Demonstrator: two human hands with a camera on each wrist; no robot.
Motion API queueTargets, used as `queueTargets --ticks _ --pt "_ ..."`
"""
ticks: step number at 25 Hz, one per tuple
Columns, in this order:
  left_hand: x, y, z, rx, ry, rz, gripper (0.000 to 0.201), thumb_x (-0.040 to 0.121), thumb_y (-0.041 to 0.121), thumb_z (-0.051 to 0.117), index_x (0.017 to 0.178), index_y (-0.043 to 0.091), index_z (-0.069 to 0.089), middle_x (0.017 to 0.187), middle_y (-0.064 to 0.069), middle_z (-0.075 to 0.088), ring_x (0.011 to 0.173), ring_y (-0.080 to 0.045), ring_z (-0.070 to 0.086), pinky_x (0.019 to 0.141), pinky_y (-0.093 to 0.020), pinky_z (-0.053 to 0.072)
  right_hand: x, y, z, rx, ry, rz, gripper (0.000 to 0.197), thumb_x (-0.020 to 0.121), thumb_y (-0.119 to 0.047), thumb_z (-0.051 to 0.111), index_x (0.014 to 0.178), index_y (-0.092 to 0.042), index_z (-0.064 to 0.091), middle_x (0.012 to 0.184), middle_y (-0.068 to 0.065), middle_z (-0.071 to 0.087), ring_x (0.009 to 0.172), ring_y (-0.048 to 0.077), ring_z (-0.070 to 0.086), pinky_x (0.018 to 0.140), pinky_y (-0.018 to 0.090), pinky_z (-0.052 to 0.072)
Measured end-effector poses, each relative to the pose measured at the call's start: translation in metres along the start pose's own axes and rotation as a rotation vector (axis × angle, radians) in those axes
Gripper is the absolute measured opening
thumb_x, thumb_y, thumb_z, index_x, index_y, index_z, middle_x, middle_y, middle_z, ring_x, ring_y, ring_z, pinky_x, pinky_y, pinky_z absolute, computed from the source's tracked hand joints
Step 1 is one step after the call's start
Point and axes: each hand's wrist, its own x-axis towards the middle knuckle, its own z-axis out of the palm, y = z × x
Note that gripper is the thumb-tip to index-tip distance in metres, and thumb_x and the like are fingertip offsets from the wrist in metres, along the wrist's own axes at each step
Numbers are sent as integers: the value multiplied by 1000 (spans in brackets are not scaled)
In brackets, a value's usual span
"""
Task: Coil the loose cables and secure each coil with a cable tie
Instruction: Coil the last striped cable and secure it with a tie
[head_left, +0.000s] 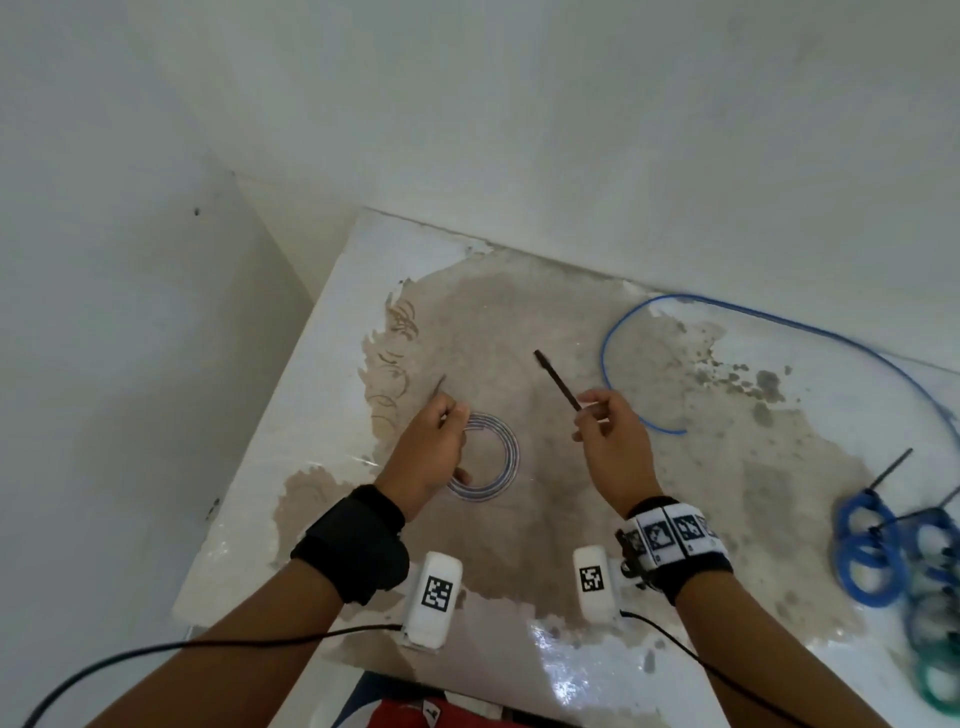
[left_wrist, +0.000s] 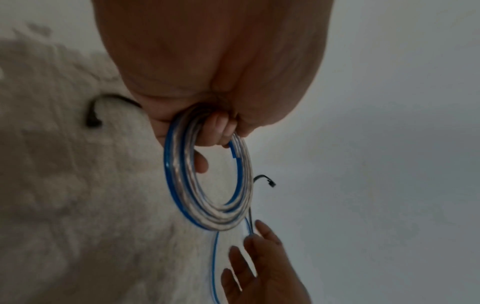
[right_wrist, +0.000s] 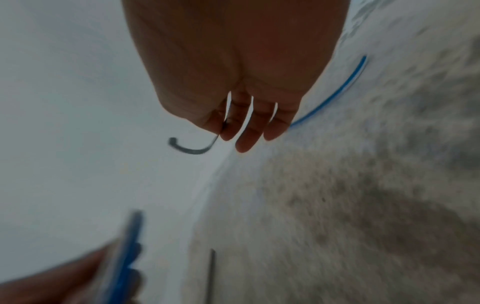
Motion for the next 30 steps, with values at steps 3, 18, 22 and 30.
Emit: queueTargets --ticks 3,18,22,30 --pt "3 16 51 4 -25 4 28 108 25 40 82 15 40 64 3 34 51 -10 32 54 -32 46 -30 -15 -65 246 -93 34 20 103 -8 50 103 -18 68 81 -6 68 78 12 67 73 30 52" --pt "-30 69 278 206 214 291 22 104 31 43 90 16 51 75 -2 50 62 -17 46 57 -37 52 -50 24 -251 201 -103 -300 18 99 -37 61 96 -27 77 77 -7 74 75 13 69 71 24 54" --pt "-37 69 298 201 201 240 21 105 34 43 110 16 54 83 -3 56 63 -17 50 57 -35 50 -47 26 -258 311 -105 -304 14 100 -29 62 99 -29 76 81 -7 75 76 9 70 73 17 53" --pt "-42 64 302 189 155 205 28 105 30 42 85 23 61 62 4 48 56 -14 45 57 -33 46 -46 17 -261 354 -181 -338 16 101 -21 61 107 -19 76 79 -14 73 76 4 68 75 17 52"
